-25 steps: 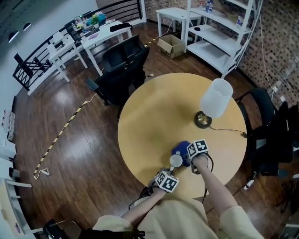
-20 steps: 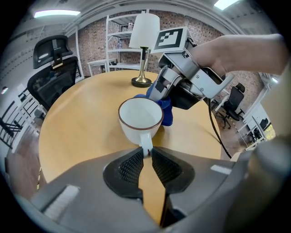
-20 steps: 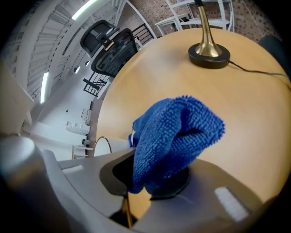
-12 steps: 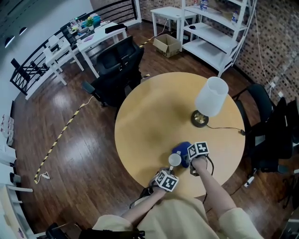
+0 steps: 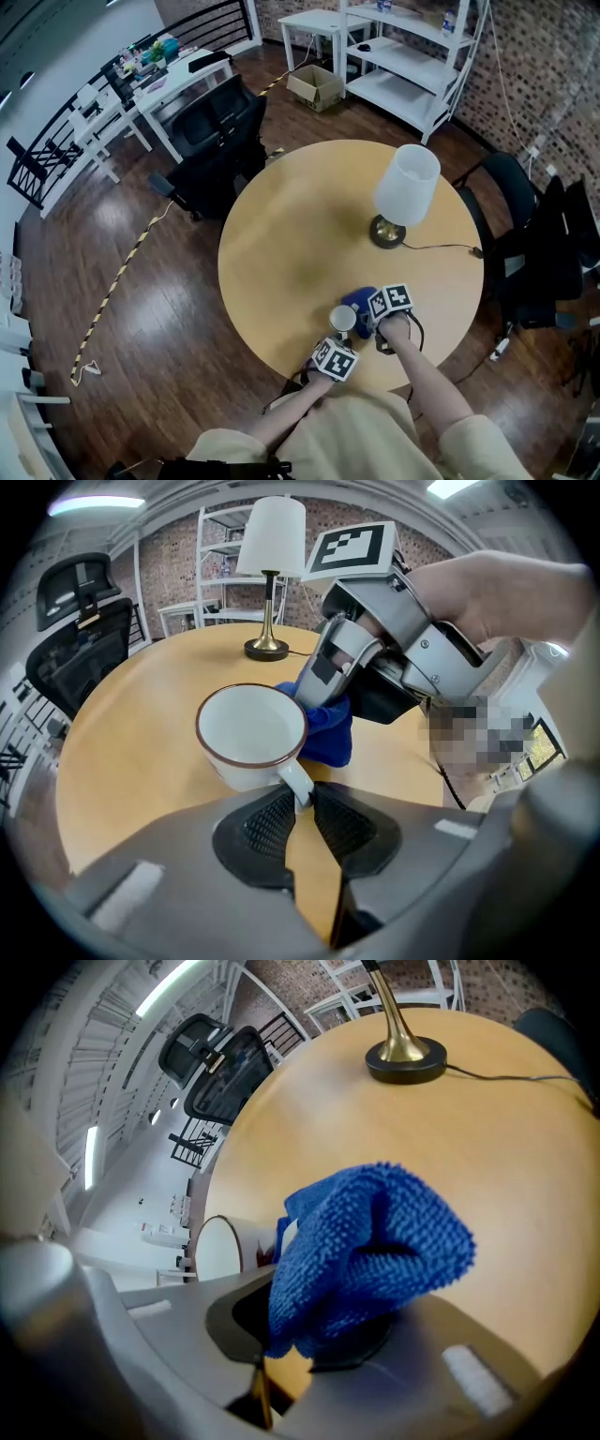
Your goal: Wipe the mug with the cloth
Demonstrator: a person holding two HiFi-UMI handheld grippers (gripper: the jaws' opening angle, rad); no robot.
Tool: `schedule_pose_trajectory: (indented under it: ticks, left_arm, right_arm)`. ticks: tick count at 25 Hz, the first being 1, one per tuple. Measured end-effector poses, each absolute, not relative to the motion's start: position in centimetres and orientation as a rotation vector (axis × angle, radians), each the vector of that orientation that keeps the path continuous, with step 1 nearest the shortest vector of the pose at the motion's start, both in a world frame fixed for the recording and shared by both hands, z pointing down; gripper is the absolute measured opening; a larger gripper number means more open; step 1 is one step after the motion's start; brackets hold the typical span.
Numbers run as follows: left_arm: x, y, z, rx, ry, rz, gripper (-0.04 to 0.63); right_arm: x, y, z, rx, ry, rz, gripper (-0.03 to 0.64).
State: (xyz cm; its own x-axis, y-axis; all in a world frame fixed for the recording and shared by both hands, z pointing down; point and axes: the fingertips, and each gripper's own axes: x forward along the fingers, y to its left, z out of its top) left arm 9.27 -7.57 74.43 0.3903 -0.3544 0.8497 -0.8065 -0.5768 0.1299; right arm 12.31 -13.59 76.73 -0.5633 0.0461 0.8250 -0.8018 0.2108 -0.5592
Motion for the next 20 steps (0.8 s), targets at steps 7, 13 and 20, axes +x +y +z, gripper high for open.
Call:
schedule_pose_trajectory:
  ticks: [7, 13, 20]
  left_arm:
    - [9.8, -7.7, 74.9, 2.083, -0.939, 0.939, 0.043]
    - [9.7, -7.7, 75.0, 2.014, -0.901, 0.757, 0.043]
    - [9.4, -7.7, 75.0, 2.034, -0.884, 0.744, 0.043]
  right_arm:
    - [11.4, -11.9, 76.7, 0.688, -1.740, 1.575, 0.039]
    - [10.6, -11.6, 76.3, 0.662, -1.728, 1.624, 0.040]
    - [9.5, -9.9, 76.2, 0.536, -1.648, 1.660, 0.040]
